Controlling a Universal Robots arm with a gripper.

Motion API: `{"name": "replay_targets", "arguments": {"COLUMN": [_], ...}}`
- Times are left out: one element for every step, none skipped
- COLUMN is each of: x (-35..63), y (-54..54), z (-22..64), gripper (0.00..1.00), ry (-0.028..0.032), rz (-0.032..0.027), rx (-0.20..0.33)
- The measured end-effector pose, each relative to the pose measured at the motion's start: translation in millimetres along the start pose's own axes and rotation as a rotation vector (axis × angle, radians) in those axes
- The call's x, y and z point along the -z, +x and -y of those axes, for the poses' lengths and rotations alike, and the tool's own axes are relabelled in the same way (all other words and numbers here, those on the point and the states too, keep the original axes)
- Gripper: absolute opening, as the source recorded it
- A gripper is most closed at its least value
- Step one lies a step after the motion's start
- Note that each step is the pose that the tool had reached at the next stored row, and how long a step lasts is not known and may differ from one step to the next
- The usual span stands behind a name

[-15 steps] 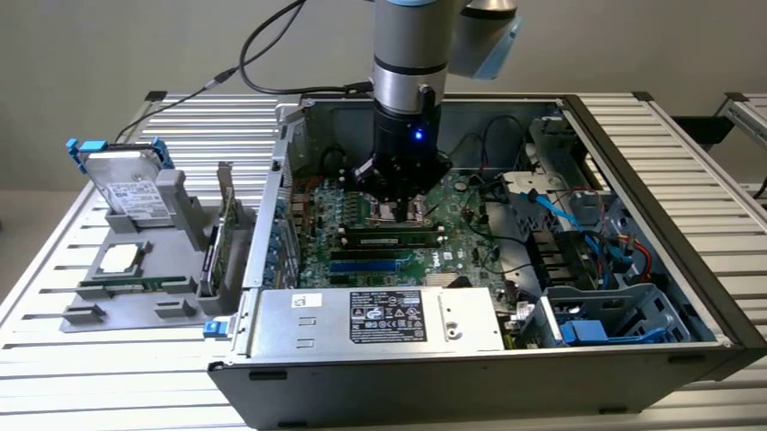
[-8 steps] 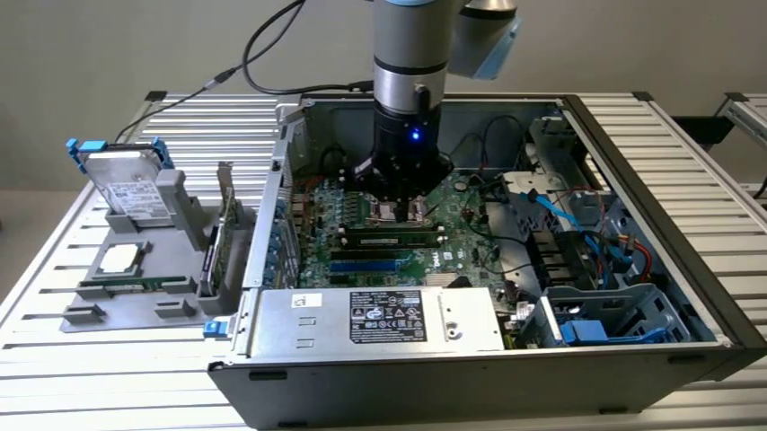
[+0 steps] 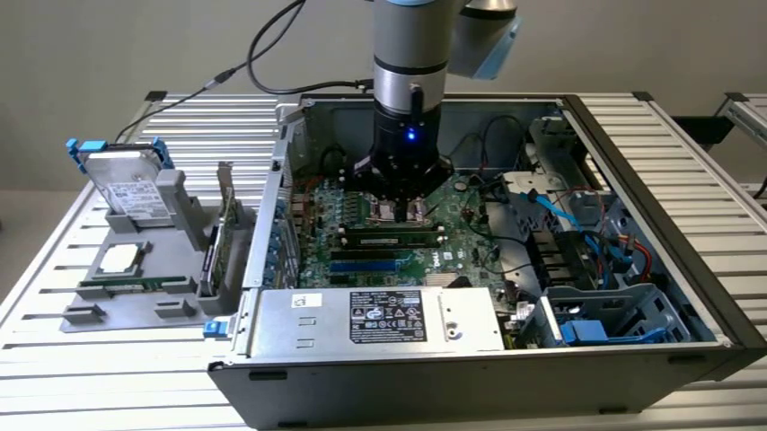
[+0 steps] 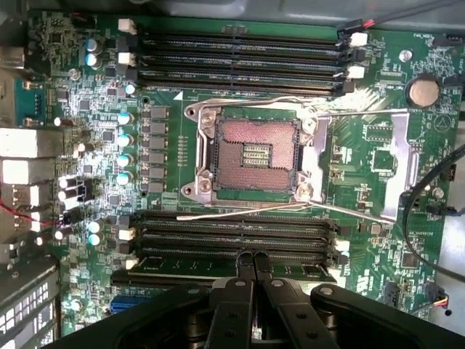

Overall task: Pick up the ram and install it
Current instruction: 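Press down the ram until it locks into place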

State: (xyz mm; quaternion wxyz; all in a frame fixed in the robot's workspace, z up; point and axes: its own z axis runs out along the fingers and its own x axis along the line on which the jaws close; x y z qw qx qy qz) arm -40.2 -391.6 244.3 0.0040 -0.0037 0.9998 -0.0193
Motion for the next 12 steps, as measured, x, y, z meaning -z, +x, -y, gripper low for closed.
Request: {"name": "replay_targets", "arguments": {"x": [0.0, 0.0, 0.0, 0.0, 0.0, 0.0, 0.0, 0.0, 0.0, 0.0, 0.0, 0.0], "y": [0.0, 0.0, 0.0, 0.0, 0.0, 0.0, 0.0, 0.0, 0.0, 0.0, 0.0, 0.0], "z": [0.0, 0.0, 0.0, 0.0, 0.0, 0.0, 0.0, 0.0, 0.0, 0.0, 0.0, 0.0], "gripper": [0.10, 0.10, 0.10, 0.10, 0.10, 0.10, 0.10, 0.10, 0.10, 0.10, 0.10, 0.10], "ry": [0.0001, 0.0002, 0.0003, 0.0004, 0.0005, 0.0006, 0.0006, 0.0007, 0.0006, 0.0006, 0.0006, 0.0006], "rz": [-0.0007, -0.0013, -0.0020, -0.0027, -0.0036, -0.0047, -0.0049, -0.0051, -0.0051, -0.0051, -0.0051, -0.0051], "rx": [-0.014, -0.028, -0.041, -0.055, -0.067, -0.078, -0.082, -0.082, -0.082, -0.082, -0.082, -0.082]}}
